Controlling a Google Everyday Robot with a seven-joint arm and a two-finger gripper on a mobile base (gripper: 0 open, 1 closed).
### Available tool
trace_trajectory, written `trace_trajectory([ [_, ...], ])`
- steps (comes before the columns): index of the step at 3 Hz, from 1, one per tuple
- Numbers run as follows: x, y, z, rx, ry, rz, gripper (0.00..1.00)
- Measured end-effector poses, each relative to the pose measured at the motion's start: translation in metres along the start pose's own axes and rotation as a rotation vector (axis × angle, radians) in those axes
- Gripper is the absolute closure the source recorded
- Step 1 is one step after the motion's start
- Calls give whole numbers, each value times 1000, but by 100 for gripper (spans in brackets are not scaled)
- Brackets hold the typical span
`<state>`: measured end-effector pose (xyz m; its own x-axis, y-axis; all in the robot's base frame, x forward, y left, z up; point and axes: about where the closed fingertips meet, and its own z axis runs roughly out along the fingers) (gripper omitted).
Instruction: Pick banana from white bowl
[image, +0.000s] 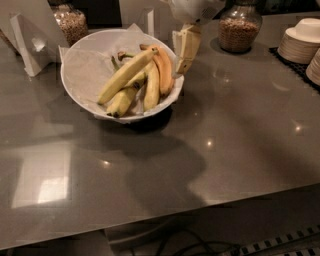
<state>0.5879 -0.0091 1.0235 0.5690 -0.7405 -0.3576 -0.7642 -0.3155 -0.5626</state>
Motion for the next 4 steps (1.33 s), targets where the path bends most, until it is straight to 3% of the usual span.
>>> trace_trajectory([
  [2, -10, 12, 46, -44, -97, -101, 0],
  [4, -13, 10, 80, -42, -181, -128, 0],
])
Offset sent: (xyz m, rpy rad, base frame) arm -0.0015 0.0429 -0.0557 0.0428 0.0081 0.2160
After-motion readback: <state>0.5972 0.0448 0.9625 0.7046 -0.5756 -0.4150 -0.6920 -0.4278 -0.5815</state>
